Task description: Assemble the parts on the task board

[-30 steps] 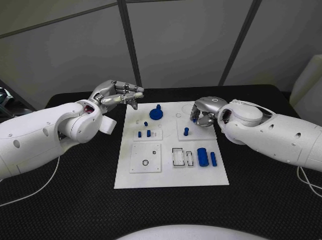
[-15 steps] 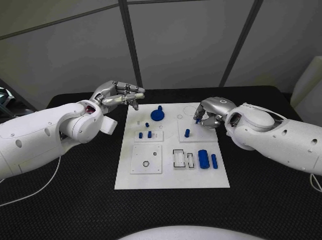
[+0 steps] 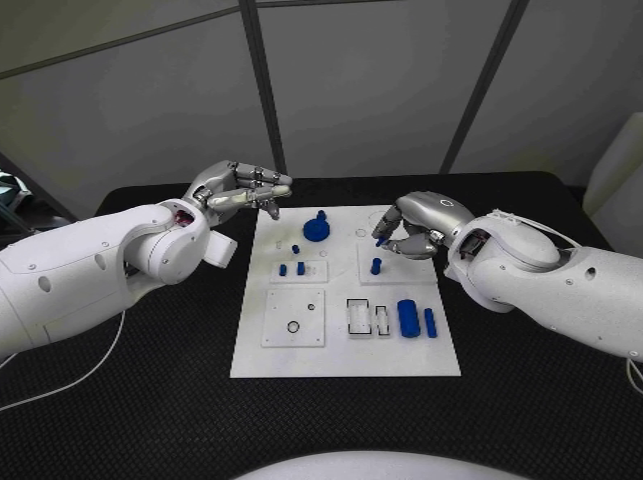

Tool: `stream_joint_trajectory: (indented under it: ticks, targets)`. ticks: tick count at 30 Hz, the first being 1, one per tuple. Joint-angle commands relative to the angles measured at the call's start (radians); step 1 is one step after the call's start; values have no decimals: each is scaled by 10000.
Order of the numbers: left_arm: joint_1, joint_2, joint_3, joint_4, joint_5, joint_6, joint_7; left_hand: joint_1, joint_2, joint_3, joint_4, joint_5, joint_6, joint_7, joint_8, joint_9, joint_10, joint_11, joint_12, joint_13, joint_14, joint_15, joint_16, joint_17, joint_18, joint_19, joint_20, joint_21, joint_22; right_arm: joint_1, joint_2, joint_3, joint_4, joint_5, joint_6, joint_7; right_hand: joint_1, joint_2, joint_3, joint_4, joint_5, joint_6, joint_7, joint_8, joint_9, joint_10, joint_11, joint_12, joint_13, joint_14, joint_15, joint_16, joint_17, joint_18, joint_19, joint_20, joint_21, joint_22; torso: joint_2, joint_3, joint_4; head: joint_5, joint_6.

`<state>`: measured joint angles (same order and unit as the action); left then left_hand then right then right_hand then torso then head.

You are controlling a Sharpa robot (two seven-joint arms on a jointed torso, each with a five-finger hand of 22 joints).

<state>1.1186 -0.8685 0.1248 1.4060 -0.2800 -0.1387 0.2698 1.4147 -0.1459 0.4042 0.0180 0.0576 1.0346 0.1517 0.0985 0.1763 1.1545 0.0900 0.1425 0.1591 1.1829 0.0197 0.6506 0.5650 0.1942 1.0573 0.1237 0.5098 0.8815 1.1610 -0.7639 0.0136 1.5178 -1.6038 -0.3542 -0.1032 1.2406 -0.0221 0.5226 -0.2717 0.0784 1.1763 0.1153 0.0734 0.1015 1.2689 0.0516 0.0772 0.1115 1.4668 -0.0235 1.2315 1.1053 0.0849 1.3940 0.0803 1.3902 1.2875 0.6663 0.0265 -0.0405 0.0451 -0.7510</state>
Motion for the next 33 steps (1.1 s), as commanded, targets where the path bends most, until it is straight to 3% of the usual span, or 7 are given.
stream_joint_trajectory:
  ticks: [1,5,10,13,18,24,33]
  targets:
    - [14,48,10,-21,71,130,167,-48,78,-26,-38,3,19,47,-41,15,18,52,-11,11,-64,10,-39,-14,-134,-75,0,-52,-10,20,121,13,343,281,-252,209,-82,7,33,19,5,70,-10,36,16,59,-4,-41,-5,263,-64,28,13,-205,67,8,60,10,6,-3,28,168,-53]
    - [14,109,10,-76,103,142,172,-49,81,-27,-39,2,18,47,-43,17,17,53,-11,15,-71,12,-51,-19,-134,-80,2,-65,-17,18,417,12,701,306,-112,276,-88,10,55,29,25,68,-11,24,15,57,-4,-58,-10,265,-66,37,16,-205,69,7,65,16,9,5,2,457,-135]
    - [16,225,10,-165,192,125,186,-49,81,-27,-39,2,18,47,-43,17,17,53,-11,15,-71,12,-51,-19,-134,-80,2,-65,-17,15,969,-26,773,317,230,327,-86,12,75,31,40,63,-11,14,14,55,-4,-71,-15,263,-67,35,6,-203,64,6,63,11,4,-21,34,646,-216]
    - [18,306,10,-208,217,112,197,-51,83,-28,-39,1,17,46,-45,18,15,54,-12,18,-76,14,-60,-23,-135,-83,4,-74,-22,7,1284,-183,700,291,446,353,-85,13,90,32,49,59,-9,6,13,51,-2,-80,-18,260,-68,29,-7,-199,52,5,53,-6,2,-15,43,795,-273]
    - [21,369,11,-230,229,86,214,-52,84,-29,-39,1,17,45,-46,18,14,55,-13,20,-79,15,-66,-25,-135,-86,5,-80,-26,-40,1648,-329,495,197,726,332,-83,16,104,34,56,54,-7,-1,12,48,0,-88,-21,259,-68,29,-12,-200,53,5,57,-1,9,-17,10,995,-362]
    - [23,440,12,-256,254,49,245,-56,88,-31,-38,-1,16,44,-49,19,11,55,-14,24,-86,18,-78,-30,-135,-91,7,-94,-33,-159,2033,-536,204,-70,1061,208,-85,19,112,38,60,51,-4,-6,11,45,2,-94,-23,258,-67,28,-16,-197,47,4,51,-10,10,-3,13,1135,-435]
    - [24,467,12,-265,273,6,285,-56,89,-31,-38,-1,16,43,-49,19,11,55,-14,24,-87,18,-79,-31,-135,-91,8,-95,-34,-283,2250,-608,-62,-406,1295,38,-91,23,130,46,67,43,1,-17,10,35,9,-107,-29,255,-65,24,-26,-198,47,5,55,-6,4,-10,16,1229,-531]
